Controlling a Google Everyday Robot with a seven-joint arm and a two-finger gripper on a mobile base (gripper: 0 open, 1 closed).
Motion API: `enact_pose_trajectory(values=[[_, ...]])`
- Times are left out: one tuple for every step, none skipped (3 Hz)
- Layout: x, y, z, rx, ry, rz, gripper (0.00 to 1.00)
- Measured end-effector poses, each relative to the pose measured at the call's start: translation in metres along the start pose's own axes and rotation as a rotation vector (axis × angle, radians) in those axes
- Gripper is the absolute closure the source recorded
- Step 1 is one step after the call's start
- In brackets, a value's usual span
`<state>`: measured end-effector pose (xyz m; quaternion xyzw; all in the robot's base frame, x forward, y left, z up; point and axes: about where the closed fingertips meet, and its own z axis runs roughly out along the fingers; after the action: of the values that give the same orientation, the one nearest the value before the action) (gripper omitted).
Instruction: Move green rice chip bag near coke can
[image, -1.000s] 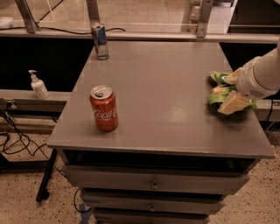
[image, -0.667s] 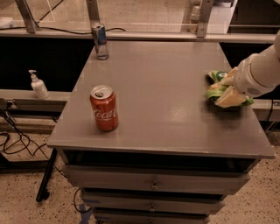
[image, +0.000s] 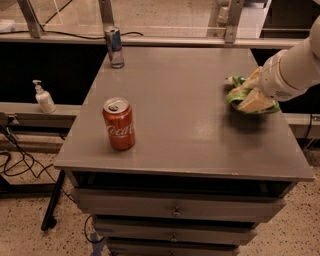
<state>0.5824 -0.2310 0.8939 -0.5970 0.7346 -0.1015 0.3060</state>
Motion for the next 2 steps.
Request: enact_pose_trajectory(values=[[-0.0193, -0.0150, -0.0164, 0.037, -0.042, -0.041, 1.00], [-0.0194, -0.0150, -0.0164, 0.037, -0.042, -0.041, 1.00]])
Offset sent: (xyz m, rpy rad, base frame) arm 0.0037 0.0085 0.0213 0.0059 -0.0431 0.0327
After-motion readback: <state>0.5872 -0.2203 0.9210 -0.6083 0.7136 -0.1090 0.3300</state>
